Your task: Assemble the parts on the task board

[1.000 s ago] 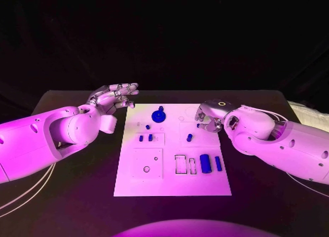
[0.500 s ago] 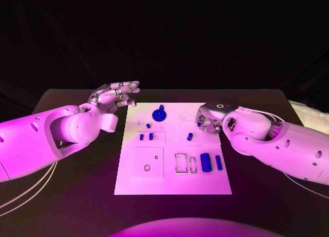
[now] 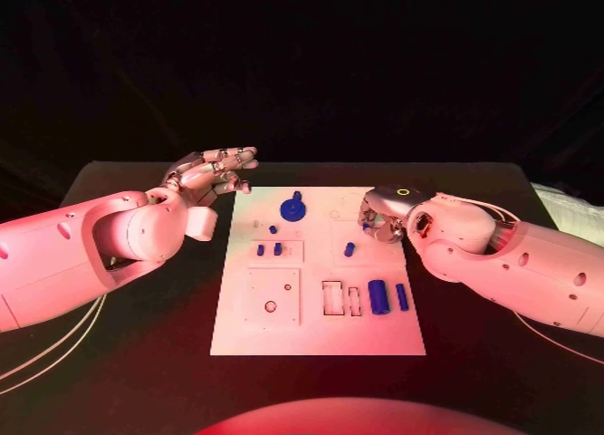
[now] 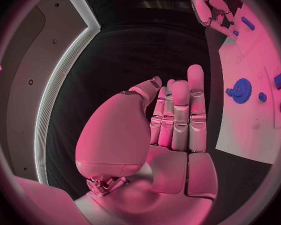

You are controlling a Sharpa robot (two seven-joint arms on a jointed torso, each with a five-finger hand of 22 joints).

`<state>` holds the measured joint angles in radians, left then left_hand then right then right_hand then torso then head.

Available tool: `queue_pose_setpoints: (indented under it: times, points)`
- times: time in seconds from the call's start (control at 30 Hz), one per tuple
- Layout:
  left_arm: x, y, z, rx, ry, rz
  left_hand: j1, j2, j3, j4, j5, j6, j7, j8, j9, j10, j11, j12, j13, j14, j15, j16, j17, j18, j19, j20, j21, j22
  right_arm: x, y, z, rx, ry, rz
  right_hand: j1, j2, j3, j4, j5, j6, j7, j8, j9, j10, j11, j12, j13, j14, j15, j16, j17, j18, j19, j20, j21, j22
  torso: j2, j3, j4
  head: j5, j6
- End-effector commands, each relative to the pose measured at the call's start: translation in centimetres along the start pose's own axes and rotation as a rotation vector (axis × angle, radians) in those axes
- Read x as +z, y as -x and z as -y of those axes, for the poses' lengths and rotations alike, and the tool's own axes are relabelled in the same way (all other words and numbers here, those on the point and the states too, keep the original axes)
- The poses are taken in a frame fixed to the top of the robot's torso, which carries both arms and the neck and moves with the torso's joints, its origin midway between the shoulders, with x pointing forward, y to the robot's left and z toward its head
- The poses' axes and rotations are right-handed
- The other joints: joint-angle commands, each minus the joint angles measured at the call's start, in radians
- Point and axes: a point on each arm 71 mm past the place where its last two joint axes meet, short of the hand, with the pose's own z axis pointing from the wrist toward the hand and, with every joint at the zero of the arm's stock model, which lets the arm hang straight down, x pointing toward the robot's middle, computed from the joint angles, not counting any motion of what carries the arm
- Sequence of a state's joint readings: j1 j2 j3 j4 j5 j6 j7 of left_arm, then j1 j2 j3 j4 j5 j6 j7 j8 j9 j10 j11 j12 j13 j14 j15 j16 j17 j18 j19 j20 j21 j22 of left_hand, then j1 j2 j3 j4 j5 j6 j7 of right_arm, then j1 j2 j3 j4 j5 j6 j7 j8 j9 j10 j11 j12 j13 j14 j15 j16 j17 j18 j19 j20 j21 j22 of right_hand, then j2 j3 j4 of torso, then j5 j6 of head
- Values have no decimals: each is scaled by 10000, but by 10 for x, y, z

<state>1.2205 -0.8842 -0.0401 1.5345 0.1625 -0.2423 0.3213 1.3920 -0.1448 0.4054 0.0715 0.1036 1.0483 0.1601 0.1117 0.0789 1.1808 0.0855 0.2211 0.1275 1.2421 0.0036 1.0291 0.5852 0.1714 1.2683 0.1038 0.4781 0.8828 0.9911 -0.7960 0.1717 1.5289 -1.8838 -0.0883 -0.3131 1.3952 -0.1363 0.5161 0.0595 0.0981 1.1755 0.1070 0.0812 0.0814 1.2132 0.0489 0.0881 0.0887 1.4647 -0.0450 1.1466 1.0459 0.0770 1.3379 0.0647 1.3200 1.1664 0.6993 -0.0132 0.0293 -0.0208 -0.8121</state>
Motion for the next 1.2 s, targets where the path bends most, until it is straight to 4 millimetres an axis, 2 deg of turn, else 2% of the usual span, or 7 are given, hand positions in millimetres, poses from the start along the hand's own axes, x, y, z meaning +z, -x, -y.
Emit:
queue_pose_setpoints:
  times: [0.03, 0.13, 0.23, 0.4, 0.9, 1.07, 1.2]
  points:
    - [1, -2, 0, 116, -69, -165, 143, 62, -7, -130, 62, -17, 46, 42, -13, -108, -1, 94, 21, -88, -5, -52, -26, 105, -49, -16, -42, -16, 0, -8, -4, 196, 254, -350, 33, 155, 72, -42, -50, 130, -4, 60, 36, 142, -6, 68, -20, 325, 10, 82, 40, 109, 106, 10, 78, 70, -2, -4, -1, -10, -5]
    - [1, -2, 0, 159, -57, -153, 196, 61, -8, -183, 67, -20, 50, 45, -16, -124, 1, 121, 31, -100, -6, -50, -42, 105, -47, -18, -44, -19, 0, -8, -4, 231, 233, -281, 132, 239, 151, -170, -118, 221, -9, 91, 71, 298, -30, 84, -43, 340, 31, 144, 91, 95, 150, 28, 131, 144, -10, -5, -2, -3, -18]
    - [1, -2, 0, 184, -48, -137, 233, 74, -7, -220, 70, -19, 53, 50, -19, -137, 2, 147, 41, -106, -6, -43, -48, 104, -44, -19, -45, -21, 0, -7, -4, 211, 154, -135, 162, 206, 173, -279, -171, 259, -2, 95, 92, 363, -33, 62, -70, 339, 46, 162, 93, 91, 168, 42, 157, 177, -6, -2, -3, -4, -22]
    - [1, -1, 0, 210, -37, -94, 253, 80, -8, -242, 72, -19, 56, 52, -20, -145, 3, 161, 47, -105, -6, -31, -40, 104, -43, -20, -46, -22, -2, -3, -4, 243, 73, 326, 152, 178, 170, -309, -167, 263, 3, 89, 97, 368, -26, 43, -85, 338, 49, 168, 94, 87, 178, 47, 171, 197, -6, 11, -9, -9, -18]
    - [2, 1, 0, 244, 0, 2, 260, 82, -9, -250, 73, -21, 59, 52, -21, -149, 5, 167, 49, -93, -6, -10, -7, 104, -41, -21, -45, -22, -17, 21, 0, 484, 19, 1506, 164, 169, 232, -382, -149, 254, 19, 59, 103, 369, -14, -15, -126, 338, 59, 195, 108, 77, 208, 55, 212, 257, -11, -4, -14, -38, 15]
    - [2, 2, 0, 244, 3, 10, 260, 82, -9, -250, 73, -21, 59, 52, -21, -149, 5, 167, 49, -93, -6, -10, -7, 104, -41, -21, -45, -22, -22, 27, -11, 690, 279, 1609, 137, 148, 242, -395, -159, 273, 29, 58, 111, 402, -9, -24, -136, 338, 92, 211, 119, 70, 217, 70, 228, 280, -7, 13, -11, 38, 18]
    - [2, 1, -1, 237, 6, 0, 260, 82, -9, -250, 73, -21, 59, 52, -21, -149, 5, 167, 49, -93, -6, -10, -7, 104, -41, -21, -45, -22, -27, 30, -29, 1001, 756, 1614, 133, 147, 247, -397, -157, 274, 32, 55, 112, 405, -5, -28, -140, 338, 100, 217, 124, 71, 213, 74, 225, 274, -12, 1, 3, 150, 13]
